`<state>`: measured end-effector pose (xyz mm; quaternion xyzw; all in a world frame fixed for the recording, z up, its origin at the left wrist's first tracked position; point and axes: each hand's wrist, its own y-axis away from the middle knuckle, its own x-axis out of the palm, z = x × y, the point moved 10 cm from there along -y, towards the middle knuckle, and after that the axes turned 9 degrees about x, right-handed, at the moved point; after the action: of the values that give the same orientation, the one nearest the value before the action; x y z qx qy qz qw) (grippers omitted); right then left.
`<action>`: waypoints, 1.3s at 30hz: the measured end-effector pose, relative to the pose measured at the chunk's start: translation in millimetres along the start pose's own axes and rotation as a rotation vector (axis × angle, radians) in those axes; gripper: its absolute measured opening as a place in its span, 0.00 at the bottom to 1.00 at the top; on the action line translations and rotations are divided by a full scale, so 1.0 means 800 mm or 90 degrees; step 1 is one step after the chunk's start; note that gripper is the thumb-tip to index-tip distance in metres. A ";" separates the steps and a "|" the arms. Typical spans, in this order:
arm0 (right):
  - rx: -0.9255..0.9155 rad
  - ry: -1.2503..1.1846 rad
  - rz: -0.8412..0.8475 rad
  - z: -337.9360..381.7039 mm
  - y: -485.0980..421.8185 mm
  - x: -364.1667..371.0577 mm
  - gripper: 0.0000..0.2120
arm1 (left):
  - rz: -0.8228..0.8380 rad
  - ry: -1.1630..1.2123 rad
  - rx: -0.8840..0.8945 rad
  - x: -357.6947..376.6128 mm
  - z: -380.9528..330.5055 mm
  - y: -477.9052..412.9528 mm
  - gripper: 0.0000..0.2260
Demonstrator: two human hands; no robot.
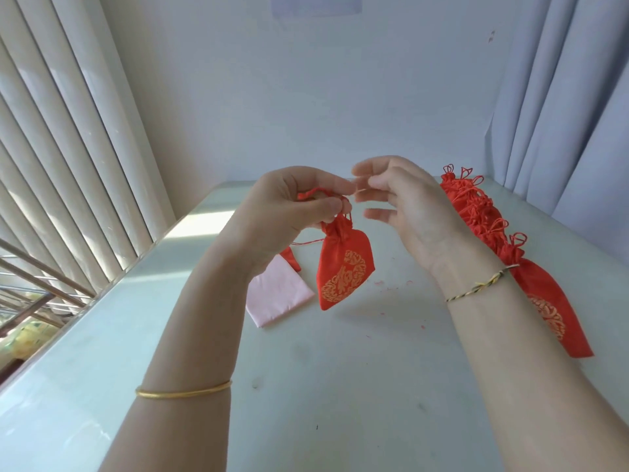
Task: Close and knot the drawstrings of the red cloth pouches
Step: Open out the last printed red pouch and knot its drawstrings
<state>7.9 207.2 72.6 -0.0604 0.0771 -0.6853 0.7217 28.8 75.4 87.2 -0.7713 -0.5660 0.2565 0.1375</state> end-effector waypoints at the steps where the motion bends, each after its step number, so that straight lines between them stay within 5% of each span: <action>1: 0.011 -0.018 0.014 -0.003 -0.001 0.006 0.08 | 0.008 -0.031 0.026 0.002 -0.006 0.000 0.10; 6: 0.118 -0.017 0.163 -0.034 0.006 0.050 0.11 | -0.043 -0.248 0.160 0.000 -0.030 -0.002 0.15; 14: 0.137 -0.168 0.241 -0.032 0.012 0.058 0.05 | -0.132 -0.293 0.232 -0.010 -0.041 0.002 0.16; 23: 0.185 -0.261 0.139 -0.051 -0.005 0.032 0.14 | -0.155 -0.144 0.148 -0.027 -0.011 -0.003 0.06; 31: 0.229 -0.284 -0.070 -0.086 -0.013 -0.029 0.14 | -0.122 -0.274 0.027 -0.059 0.022 0.001 0.10; 39: 0.212 -0.040 -0.172 -0.099 -0.009 -0.037 0.13 | -0.094 0.205 -0.006 -0.004 0.032 -0.002 0.15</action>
<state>-15.6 238.0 -2.9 0.0285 -0.0684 -0.7770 0.6251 12.9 71.3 67.6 -0.7592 -0.5931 0.1165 0.2414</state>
